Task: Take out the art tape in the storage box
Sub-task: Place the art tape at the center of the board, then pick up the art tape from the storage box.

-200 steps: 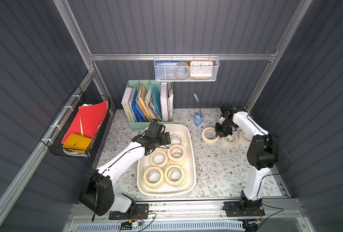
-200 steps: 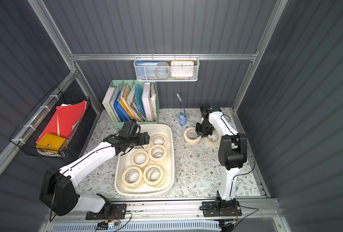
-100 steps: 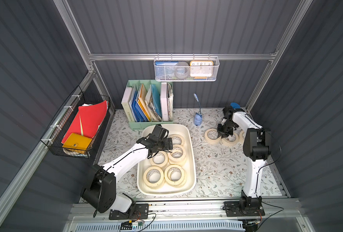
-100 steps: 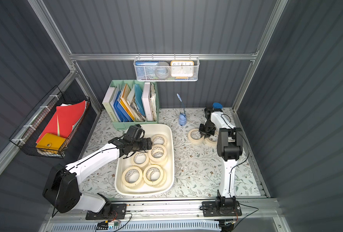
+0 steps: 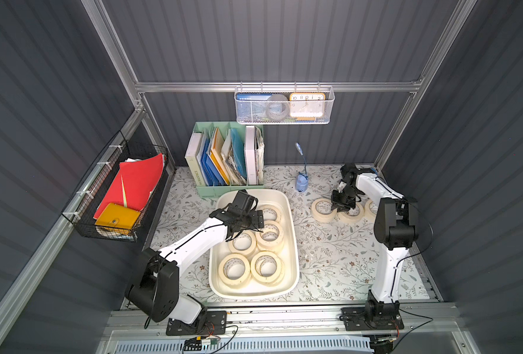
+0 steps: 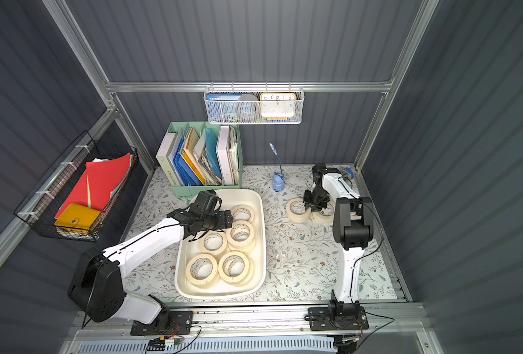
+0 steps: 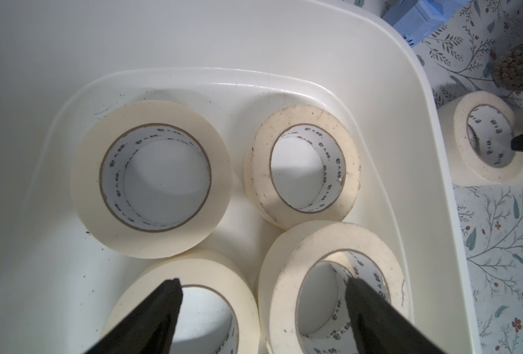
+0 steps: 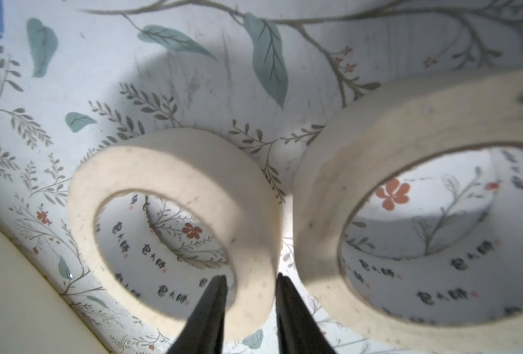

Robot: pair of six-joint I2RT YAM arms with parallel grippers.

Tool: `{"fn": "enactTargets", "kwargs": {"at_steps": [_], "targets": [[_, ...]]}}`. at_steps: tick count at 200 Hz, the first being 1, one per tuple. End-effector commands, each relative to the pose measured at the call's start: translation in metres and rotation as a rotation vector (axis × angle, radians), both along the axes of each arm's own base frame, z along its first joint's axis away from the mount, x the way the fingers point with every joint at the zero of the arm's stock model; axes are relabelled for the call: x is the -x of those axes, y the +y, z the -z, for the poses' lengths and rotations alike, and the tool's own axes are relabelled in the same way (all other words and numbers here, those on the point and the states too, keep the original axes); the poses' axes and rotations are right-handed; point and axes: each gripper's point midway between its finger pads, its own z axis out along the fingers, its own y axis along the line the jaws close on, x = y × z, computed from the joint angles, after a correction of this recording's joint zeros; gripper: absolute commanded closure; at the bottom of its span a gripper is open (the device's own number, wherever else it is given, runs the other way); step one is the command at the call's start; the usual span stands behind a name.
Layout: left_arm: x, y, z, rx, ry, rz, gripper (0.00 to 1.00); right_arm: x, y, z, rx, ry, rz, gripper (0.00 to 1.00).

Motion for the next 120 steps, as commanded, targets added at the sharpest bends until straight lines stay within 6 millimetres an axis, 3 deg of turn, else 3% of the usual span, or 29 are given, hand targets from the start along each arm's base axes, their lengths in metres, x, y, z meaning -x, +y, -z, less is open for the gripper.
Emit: {"fn": "enactTargets", "kwargs": {"at_steps": [1,26,51,93,120], "targets": [[-0.003,-0.009,0.0,0.018,0.008,0.022,0.11,0.003,0.01,-0.042,-0.003,-0.085,-0.032,0.64],[-0.001,-0.011,0.011,0.025,0.031,0.03,0.11,0.018,0.023,-0.078,0.002,-0.136,-0.064,0.6],[0.0,-0.014,0.022,0.024,0.054,0.035,0.11,0.046,0.045,-0.103,0.028,-0.148,-0.135,0.55],[-0.003,-0.019,0.038,0.015,0.08,0.049,0.11,0.093,0.088,-0.118,0.008,-0.151,-0.224,0.54],[-0.001,-0.024,0.049,0.019,0.114,0.065,0.19,0.114,0.105,-0.121,-0.009,-0.14,-0.252,0.54]]}}
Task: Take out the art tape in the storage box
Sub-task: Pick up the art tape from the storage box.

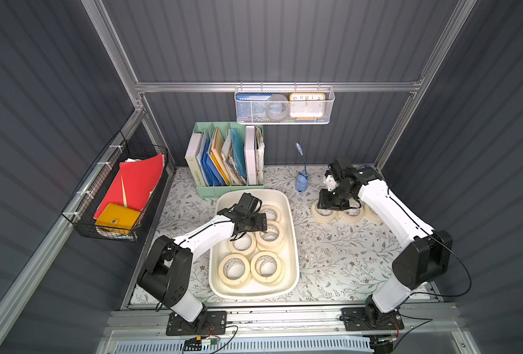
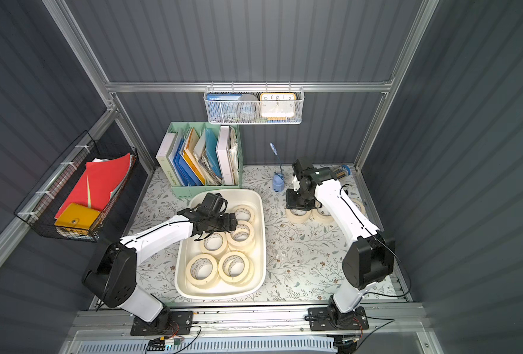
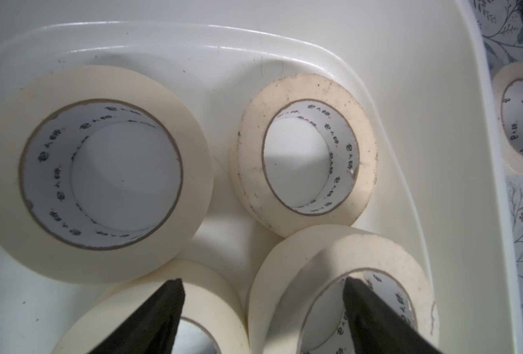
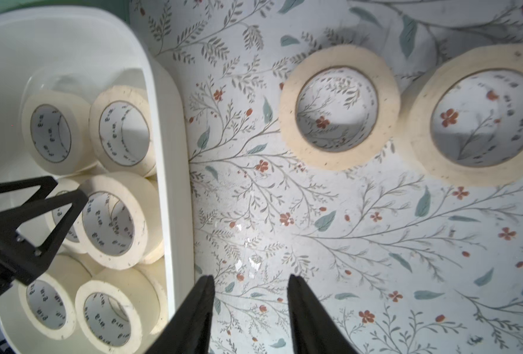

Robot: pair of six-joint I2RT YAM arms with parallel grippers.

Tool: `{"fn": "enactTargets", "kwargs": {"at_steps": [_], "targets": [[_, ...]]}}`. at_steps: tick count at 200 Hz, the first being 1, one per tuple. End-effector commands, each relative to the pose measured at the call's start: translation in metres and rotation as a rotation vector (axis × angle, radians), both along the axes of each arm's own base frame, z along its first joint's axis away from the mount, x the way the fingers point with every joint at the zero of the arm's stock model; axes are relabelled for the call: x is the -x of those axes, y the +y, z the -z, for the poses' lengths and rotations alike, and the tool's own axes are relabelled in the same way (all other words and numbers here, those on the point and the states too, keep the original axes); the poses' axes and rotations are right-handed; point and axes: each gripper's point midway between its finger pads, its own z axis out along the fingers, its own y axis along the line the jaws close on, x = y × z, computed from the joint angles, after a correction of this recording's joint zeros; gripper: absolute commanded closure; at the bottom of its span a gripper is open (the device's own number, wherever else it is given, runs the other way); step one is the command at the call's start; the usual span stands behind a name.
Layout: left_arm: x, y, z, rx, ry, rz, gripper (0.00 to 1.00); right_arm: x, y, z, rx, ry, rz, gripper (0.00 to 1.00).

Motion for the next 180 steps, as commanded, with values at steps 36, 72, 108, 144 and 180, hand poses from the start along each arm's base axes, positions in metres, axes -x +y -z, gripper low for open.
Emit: {"fn": "enactTargets", "kwargs": {"at_steps": [36,72,108,144,180], "targets": [[0.016,-0.008,0.023,0.005,0.078,0.041,0.27,0.038,0.015,0.004,0.002,0.063,-0.01,0.54],[0.029,0.0,0.016,-0.007,0.094,0.038,0.15,0.043,0.017,0.009,0.004,0.074,-0.011,0.54],[0.034,0.0,-0.001,0.034,0.066,0.022,0.07,0.043,0.02,0.012,-0.001,0.079,-0.016,0.54],[0.031,-0.001,0.02,0.027,0.085,0.012,0.22,0.044,0.028,0.012,-0.003,0.084,-0.039,0.55],[0.024,-0.007,0.03,0.034,0.092,0.014,0.4,0.047,0.041,0.008,-0.01,0.076,-0.073,0.55]]}}
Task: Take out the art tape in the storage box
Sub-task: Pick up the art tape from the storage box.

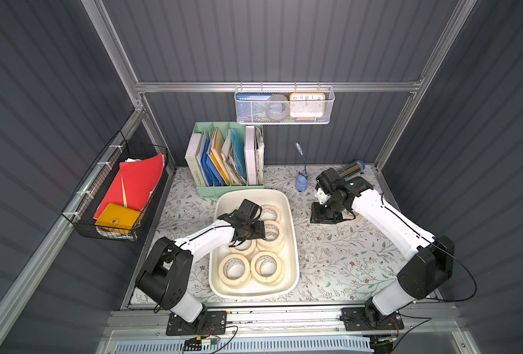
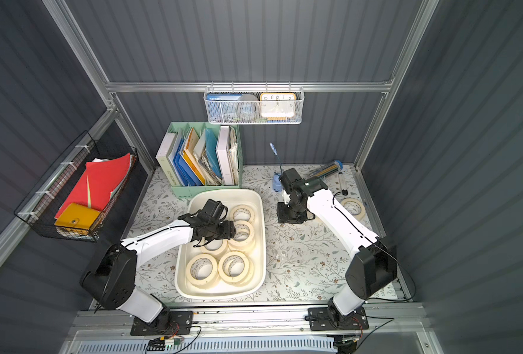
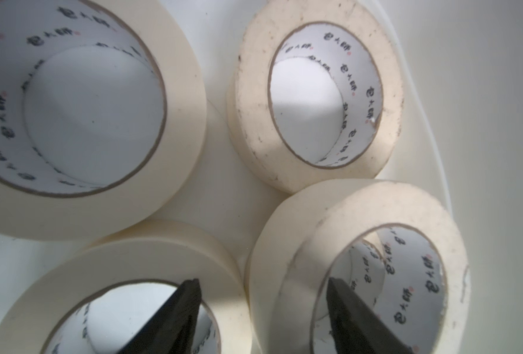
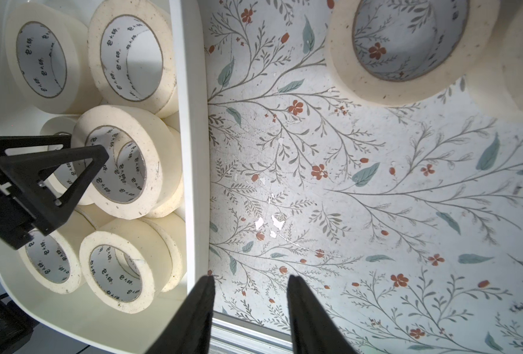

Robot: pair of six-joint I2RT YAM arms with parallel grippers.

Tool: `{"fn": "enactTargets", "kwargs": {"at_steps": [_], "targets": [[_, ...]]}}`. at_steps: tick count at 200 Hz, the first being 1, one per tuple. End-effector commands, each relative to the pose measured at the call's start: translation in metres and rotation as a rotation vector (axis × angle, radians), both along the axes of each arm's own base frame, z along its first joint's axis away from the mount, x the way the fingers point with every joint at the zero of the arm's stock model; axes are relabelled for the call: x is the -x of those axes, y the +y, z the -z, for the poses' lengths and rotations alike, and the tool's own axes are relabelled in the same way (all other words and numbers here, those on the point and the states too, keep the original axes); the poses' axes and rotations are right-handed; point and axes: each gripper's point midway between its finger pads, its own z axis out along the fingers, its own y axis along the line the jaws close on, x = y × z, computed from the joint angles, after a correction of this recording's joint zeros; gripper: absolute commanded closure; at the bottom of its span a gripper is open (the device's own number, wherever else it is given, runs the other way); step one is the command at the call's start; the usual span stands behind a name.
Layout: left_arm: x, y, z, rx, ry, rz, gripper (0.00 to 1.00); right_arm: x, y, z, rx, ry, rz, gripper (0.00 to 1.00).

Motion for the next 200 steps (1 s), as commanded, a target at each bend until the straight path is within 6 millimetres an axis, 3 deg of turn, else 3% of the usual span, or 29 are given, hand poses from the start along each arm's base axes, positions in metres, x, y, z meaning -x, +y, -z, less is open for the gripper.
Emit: {"fn": "enactTargets", "kwargs": {"at_steps": [1,37,57,92,120,154,200], "targets": [[-0.003,-0.006,0.008,0.012,0.009,0.01,0.41,0.003,0.01,-0.003,-0.009,0.006,-0.02,0.55],[-0.009,-0.007,0.002,0.004,-0.009,0.006,0.71,0.006,0.031,-0.007,-0.026,-0.002,-0.062,0.55],[-0.013,-0.004,-0.014,-0.014,-0.039,0.008,0.79,0.003,0.049,-0.01,-0.044,-0.014,-0.091,0.55],[-0.02,-0.007,-0.047,-0.001,-0.095,0.015,0.8,-0.013,0.084,-0.02,-0.082,-0.051,-0.13,0.53],[-0.023,-0.01,-0.066,0.012,-0.131,0.019,0.81,-0.026,0.109,-0.015,-0.1,-0.05,-0.156,0.49],[-0.024,-0.013,-0.076,0.018,-0.15,0.025,0.81,-0.038,0.133,-0.002,-0.109,-0.033,-0.171,0.48],[-0.025,-0.013,-0.086,0.021,-0.174,0.018,0.79,-0.043,0.149,0.018,-0.105,0.009,-0.184,0.47]]}}
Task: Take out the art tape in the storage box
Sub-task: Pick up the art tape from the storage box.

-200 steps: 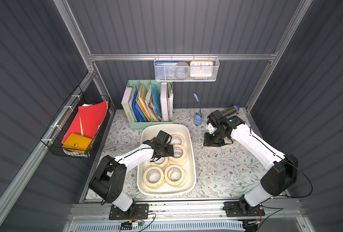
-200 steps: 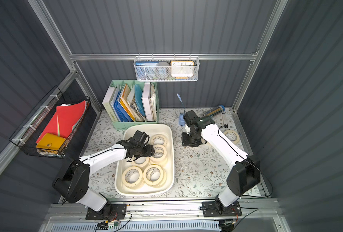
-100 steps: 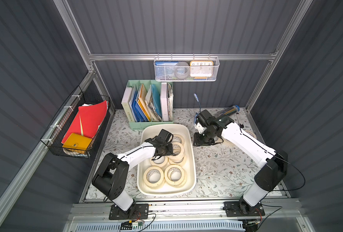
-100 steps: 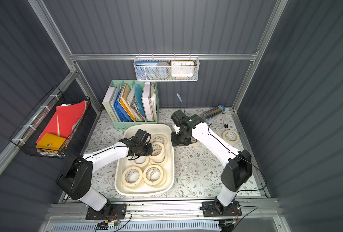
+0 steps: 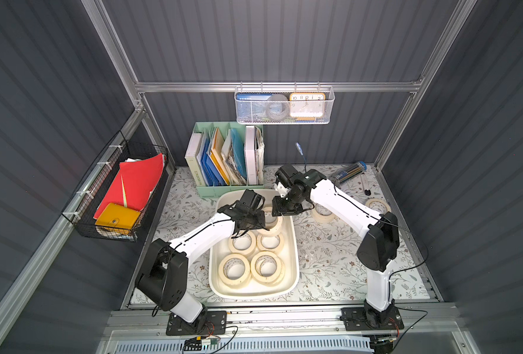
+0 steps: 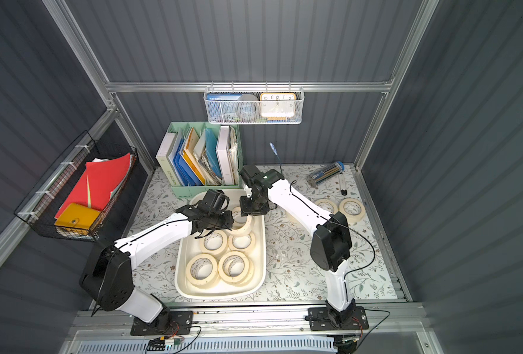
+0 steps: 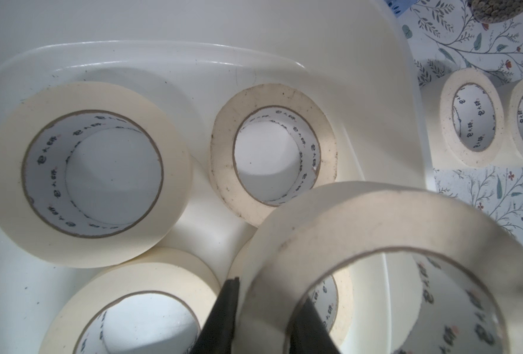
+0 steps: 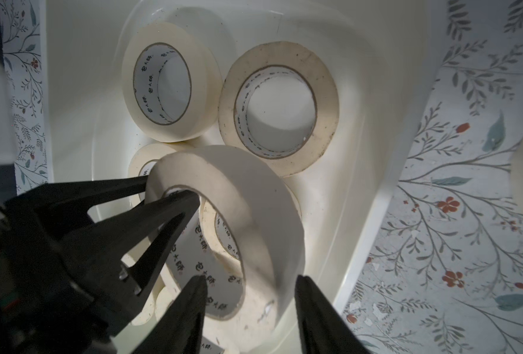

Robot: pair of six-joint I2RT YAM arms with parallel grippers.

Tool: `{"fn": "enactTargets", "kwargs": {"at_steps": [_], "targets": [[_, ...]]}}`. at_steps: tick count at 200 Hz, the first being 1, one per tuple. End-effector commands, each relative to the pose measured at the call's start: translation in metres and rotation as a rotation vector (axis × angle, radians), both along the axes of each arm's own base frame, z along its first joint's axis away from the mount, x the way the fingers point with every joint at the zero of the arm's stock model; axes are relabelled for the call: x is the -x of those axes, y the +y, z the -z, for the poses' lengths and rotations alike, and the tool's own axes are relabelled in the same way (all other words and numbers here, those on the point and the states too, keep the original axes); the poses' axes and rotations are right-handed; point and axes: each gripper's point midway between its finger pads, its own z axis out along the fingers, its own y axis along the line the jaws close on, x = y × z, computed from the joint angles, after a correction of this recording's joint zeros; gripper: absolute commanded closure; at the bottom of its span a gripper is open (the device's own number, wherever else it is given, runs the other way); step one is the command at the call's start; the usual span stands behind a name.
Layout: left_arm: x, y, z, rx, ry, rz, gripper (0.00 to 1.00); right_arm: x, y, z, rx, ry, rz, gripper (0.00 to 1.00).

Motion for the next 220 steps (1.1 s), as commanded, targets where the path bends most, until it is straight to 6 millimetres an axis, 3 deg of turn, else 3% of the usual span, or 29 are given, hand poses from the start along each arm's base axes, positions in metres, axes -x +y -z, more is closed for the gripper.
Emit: {"fn": "enactTargets", "kwargs": {"at_steps": [1,29,54,97,104,124,138,149,161,184,220], "targets": [[-0.005,-0.002,-0.032,0.023,-0.075,0.007,0.79,0.002,0.01,0.002,-0.009,0.018,-0.008,0.47],[-0.007,-0.003,-0.04,0.031,-0.095,0.007,0.79,0.005,0.009,0.014,0.022,0.045,-0.019,0.48],[-0.009,-0.004,-0.046,0.04,-0.112,0.008,0.79,0.003,0.007,0.015,0.03,0.035,-0.015,0.56],[-0.009,-0.006,-0.064,0.084,-0.154,0.003,0.76,0.0,0.008,0.018,0.032,0.025,-0.013,0.97],[-0.009,-0.006,-0.066,0.088,-0.161,0.003,0.75,-0.001,0.008,0.016,0.03,0.017,-0.012,1.0],[-0.008,-0.004,-0.075,0.11,-0.202,-0.004,0.59,-0.004,0.006,0.011,0.031,-0.001,-0.003,1.0],[-0.007,0.0,-0.088,0.127,-0.251,-0.017,0.28,-0.007,0.003,0.005,0.029,-0.013,0.004,1.0],[-0.007,0.005,-0.097,0.126,-0.284,-0.033,0.12,-0.01,-0.003,-0.002,0.028,-0.029,0.015,1.0],[-0.005,0.01,-0.106,0.125,-0.305,-0.045,0.06,-0.015,-0.011,-0.011,0.021,-0.043,0.036,1.0],[-0.003,0.018,-0.117,0.116,-0.341,-0.074,0.04,-0.022,-0.034,-0.032,0.016,-0.081,0.083,1.0],[-0.001,0.033,-0.115,0.077,-0.355,-0.126,0.03,-0.032,-0.101,-0.053,0.043,-0.124,0.204,1.0]]}}
